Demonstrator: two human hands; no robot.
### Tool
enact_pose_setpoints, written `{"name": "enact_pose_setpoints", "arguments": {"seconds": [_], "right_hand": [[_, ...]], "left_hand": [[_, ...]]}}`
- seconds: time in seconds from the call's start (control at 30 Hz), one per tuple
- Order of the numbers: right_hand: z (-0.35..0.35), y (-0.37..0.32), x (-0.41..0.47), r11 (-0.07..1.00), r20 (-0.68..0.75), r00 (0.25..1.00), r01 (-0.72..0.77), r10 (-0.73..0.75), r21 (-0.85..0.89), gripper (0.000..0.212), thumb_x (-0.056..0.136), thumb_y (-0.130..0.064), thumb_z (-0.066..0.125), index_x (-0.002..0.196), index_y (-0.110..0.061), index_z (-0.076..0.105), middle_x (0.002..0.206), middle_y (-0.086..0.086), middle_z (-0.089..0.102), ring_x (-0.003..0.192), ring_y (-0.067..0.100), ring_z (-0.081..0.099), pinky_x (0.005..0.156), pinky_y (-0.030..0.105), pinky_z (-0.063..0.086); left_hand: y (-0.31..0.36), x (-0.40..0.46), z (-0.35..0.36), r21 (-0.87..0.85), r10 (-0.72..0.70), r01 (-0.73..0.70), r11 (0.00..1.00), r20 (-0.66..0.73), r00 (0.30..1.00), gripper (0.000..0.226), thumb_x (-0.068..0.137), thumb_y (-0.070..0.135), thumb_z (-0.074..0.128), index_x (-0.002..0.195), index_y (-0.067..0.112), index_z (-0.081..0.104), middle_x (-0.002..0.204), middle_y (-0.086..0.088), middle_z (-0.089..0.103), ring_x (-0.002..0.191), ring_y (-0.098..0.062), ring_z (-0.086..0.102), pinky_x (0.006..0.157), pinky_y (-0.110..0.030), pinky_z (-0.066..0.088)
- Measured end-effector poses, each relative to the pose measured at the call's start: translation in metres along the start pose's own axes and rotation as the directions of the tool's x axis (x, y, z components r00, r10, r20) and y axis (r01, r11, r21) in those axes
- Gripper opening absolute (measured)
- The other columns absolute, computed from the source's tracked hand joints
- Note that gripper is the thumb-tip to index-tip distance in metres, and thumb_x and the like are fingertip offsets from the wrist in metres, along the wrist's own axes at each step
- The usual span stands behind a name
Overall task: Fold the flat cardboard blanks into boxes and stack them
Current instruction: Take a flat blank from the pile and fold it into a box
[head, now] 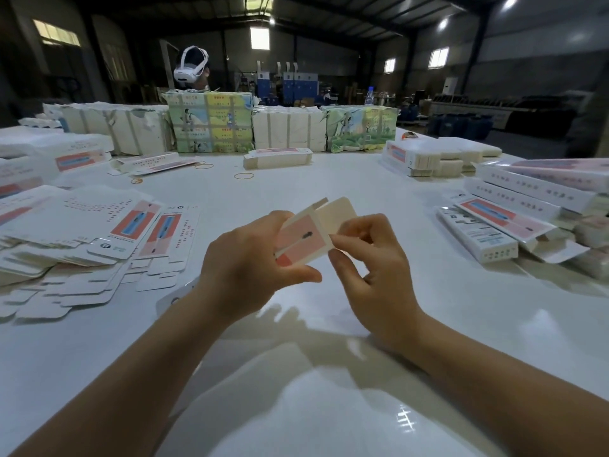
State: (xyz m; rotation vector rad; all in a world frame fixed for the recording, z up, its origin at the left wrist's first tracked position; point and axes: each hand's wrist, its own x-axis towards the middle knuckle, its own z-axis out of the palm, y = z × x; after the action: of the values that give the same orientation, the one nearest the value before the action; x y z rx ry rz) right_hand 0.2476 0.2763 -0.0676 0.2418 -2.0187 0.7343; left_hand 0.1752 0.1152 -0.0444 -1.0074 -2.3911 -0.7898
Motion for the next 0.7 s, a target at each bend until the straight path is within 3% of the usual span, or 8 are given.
{"name": "enact_pose_setpoints", "arguments": {"seconds": [0.07,0.13,0.2,0.27,0.37,0.47,0.63,0.7], "right_hand": [[-0.002,0.001,0.001,0.979,-0.025,0.993,0.112,-0.118,-0.171,0.016,0.081,-0.011,0.063,0.091,-0.011,0.075,0.115,0.014,0.057,0.105,0.027,0.045,0.088,0.030,0.038],[-0.003,0.002,0.003,0.960,0.002,0.982,0.185,-0.188,-0.209,0.012,0.075,-0.011,0.065,0.084,-0.010,0.073,0.132,0.016,0.052,0.124,0.032,0.037,0.101,0.044,0.032],[-0.004,0.003,0.003,0.964,0.034,0.975,0.222,-0.219,-0.150,0.009,0.071,-0.006,0.065,0.079,-0.006,0.070,0.131,0.014,0.055,0.128,0.033,0.040,0.104,0.060,0.028],[-0.004,0.003,0.004,0.977,0.023,0.980,0.199,-0.198,-0.081,0.016,0.070,-0.004,0.066,0.086,-0.003,0.067,0.121,0.011,0.063,0.122,0.028,0.050,0.104,0.067,0.024],[-0.001,0.001,0.001,0.995,0.016,0.995,0.097,-0.098,0.020,0.039,0.073,0.001,0.063,0.111,0.003,0.056,0.115,0.008,0.064,0.114,0.026,0.059,0.112,0.062,0.015],[0.007,-0.006,-0.003,1.000,0.089,0.996,-0.003,0.002,0.011,0.050,0.082,-0.002,0.054,0.131,-0.001,0.045,0.127,0.011,0.057,0.121,0.025,0.053,0.117,0.050,0.012],[0.011,-0.015,-0.005,0.994,0.155,0.985,-0.089,0.080,0.056,0.057,0.084,-0.009,0.050,0.140,-0.013,0.036,0.132,0.001,0.046,0.126,0.011,0.032,0.109,0.060,0.026],[0.009,-0.013,-0.001,0.989,0.147,0.983,-0.123,0.111,0.077,0.060,0.084,-0.017,0.052,0.141,-0.019,0.032,0.131,-0.010,0.036,0.129,0.008,0.027,0.110,0.055,0.027]], "left_hand": [[-0.002,0.000,-0.002,-0.016,0.007,-0.007,1.000,-0.002,1.000,0.077,0.058,0.068,0.062,0.123,0.027,0.052,0.102,0.007,0.065,0.076,-0.017,0.054,0.068,-0.038,0.054],[-0.003,-0.001,-0.003,-0.015,0.031,-0.031,0.999,0.014,0.999,0.077,0.059,0.065,0.066,0.124,0.027,0.052,0.102,0.007,0.065,0.076,-0.014,0.052,0.068,-0.037,0.055],[-0.004,-0.001,-0.002,-0.020,0.049,-0.049,0.999,0.044,0.998,0.075,0.061,0.062,0.073,0.124,0.026,0.052,0.103,0.005,0.065,0.076,-0.015,0.052,0.068,-0.038,0.055],[-0.004,-0.001,-0.001,-0.021,0.046,-0.045,0.999,0.045,0.998,0.074,0.061,0.061,0.074,0.123,0.027,0.052,0.102,0.006,0.065,0.076,-0.015,0.052,0.069,-0.037,0.054],[-0.004,0.000,0.000,0.003,0.025,-0.025,1.000,0.021,0.999,0.076,0.058,0.066,0.065,0.122,0.027,0.053,0.101,0.007,0.065,0.076,-0.016,0.052,0.069,-0.038,0.054],[-0.001,0.001,0.004,0.022,0.015,-0.015,1.000,-0.012,1.000,0.075,0.063,0.077,0.060,0.118,0.026,0.055,0.097,0.006,0.064,0.073,-0.018,0.054,0.063,-0.033,0.051],[0.001,0.003,0.008,0.123,-0.019,0.023,0.992,-0.033,0.999,0.067,0.068,0.071,0.056,0.116,0.024,0.053,0.097,0.004,0.064,0.075,-0.022,0.059,0.062,-0.034,0.050],[0.001,0.002,0.008,0.124,-0.024,0.026,0.992,-0.021,0.999,0.073,0.065,0.075,0.049,0.118,0.025,0.053,0.101,0.004,0.065,0.078,-0.022,0.060,0.065,-0.036,0.052]]}}
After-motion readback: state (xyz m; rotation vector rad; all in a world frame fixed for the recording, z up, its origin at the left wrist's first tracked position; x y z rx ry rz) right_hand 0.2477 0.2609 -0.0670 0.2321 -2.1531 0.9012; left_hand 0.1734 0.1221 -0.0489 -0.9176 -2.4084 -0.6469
